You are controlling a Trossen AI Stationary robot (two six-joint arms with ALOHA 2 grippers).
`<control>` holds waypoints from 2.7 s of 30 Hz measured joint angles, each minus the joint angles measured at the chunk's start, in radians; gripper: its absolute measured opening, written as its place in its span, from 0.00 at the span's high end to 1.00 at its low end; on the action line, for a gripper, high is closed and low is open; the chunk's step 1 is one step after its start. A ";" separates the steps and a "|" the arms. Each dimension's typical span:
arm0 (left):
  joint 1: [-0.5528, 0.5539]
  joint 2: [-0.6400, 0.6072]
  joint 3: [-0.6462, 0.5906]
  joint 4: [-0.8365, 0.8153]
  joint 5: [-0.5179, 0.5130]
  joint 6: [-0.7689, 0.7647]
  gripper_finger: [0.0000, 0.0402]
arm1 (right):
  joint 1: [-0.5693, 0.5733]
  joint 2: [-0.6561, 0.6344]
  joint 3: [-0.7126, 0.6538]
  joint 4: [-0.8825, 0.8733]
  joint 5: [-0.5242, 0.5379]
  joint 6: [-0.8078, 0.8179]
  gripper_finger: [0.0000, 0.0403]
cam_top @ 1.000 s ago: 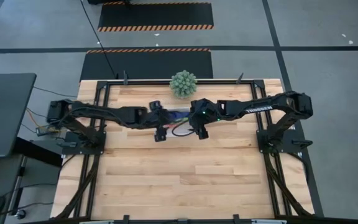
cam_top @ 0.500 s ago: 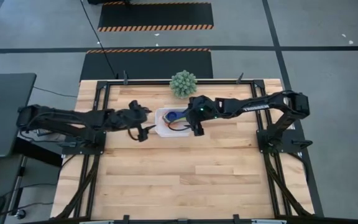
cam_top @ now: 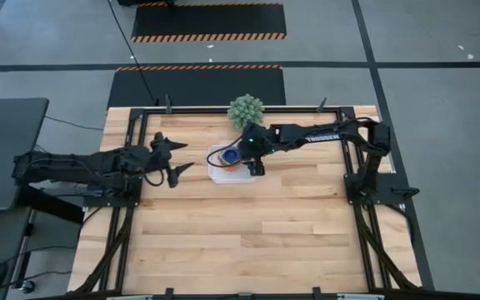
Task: Nest measuring cups in basket
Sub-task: Adjust the blue nesting cup to align with the other nesting cups in the bin
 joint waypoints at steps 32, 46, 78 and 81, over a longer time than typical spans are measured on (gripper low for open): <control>0.000 -0.148 -0.144 0.125 0.000 -0.028 0.18 | -0.029 0.035 0.009 -0.039 -0.045 0.070 0.44; 0.000 -0.148 -0.144 0.124 0.000 -0.027 0.18 | -0.030 0.035 -0.010 -0.029 -0.068 0.120 0.38; 0.000 -0.148 -0.144 0.123 0.000 -0.024 0.18 | -0.031 0.035 -0.019 -0.025 -0.053 0.052 0.60; 0.000 -0.148 -0.144 0.123 0.000 -0.024 0.18 | -0.031 0.035 -0.019 -0.025 -0.054 0.056 0.60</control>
